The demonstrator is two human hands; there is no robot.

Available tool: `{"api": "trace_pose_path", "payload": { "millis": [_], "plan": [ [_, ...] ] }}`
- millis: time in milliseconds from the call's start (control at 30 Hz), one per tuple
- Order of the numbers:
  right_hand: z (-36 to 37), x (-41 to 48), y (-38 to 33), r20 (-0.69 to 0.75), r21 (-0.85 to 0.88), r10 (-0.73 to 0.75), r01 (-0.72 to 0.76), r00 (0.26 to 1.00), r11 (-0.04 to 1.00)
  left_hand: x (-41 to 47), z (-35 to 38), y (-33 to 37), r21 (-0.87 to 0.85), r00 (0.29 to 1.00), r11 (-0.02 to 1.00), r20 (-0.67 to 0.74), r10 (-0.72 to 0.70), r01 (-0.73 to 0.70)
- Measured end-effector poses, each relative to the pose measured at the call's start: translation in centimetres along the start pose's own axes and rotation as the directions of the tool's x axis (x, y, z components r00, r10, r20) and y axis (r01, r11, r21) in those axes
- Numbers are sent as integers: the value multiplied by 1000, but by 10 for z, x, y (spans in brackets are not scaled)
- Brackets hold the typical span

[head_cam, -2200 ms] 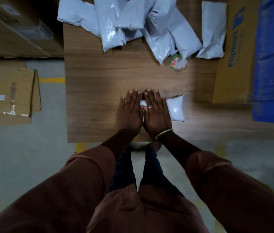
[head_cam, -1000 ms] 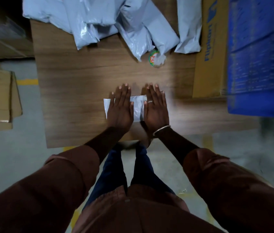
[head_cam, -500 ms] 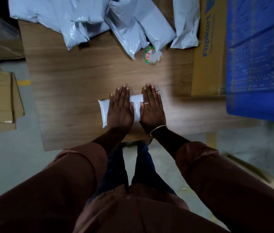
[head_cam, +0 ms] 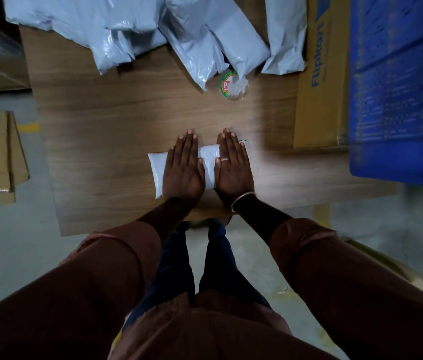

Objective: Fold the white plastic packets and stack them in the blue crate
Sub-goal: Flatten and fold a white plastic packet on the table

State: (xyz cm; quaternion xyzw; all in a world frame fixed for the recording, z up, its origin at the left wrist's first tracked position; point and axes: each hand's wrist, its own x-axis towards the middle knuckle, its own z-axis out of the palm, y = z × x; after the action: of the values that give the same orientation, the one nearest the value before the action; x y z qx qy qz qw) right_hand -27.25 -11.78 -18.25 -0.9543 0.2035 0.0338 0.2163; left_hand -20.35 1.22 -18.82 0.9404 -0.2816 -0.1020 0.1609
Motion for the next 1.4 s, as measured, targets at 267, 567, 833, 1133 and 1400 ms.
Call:
{"api": "trace_pose_path", "payload": {
  "millis": [267,567,833,1133,1400],
  "plan": [
    [-17,-5,-22,-26,-106,-34,31,999,994,-8,-31,-21,38,999,999,-21,-30,31],
    [14,-1,-51,28,-84,-74,76,997,994,-15,-23,-46,-12,998,997,0,-70,70],
    [22,1,-50,24,-96,-76,78,997,992,-14,-19,-44,1,995,995,8,-102,102],
    [24,6,-56,12,-126,-59,61,998,990,-12,-12,-40,102,992,988,27,-120,116],
    [12,3,-52,38,10,-84,83,996,996,-12,-21,-37,153,991,982,64,-121,110]
  ]
}}
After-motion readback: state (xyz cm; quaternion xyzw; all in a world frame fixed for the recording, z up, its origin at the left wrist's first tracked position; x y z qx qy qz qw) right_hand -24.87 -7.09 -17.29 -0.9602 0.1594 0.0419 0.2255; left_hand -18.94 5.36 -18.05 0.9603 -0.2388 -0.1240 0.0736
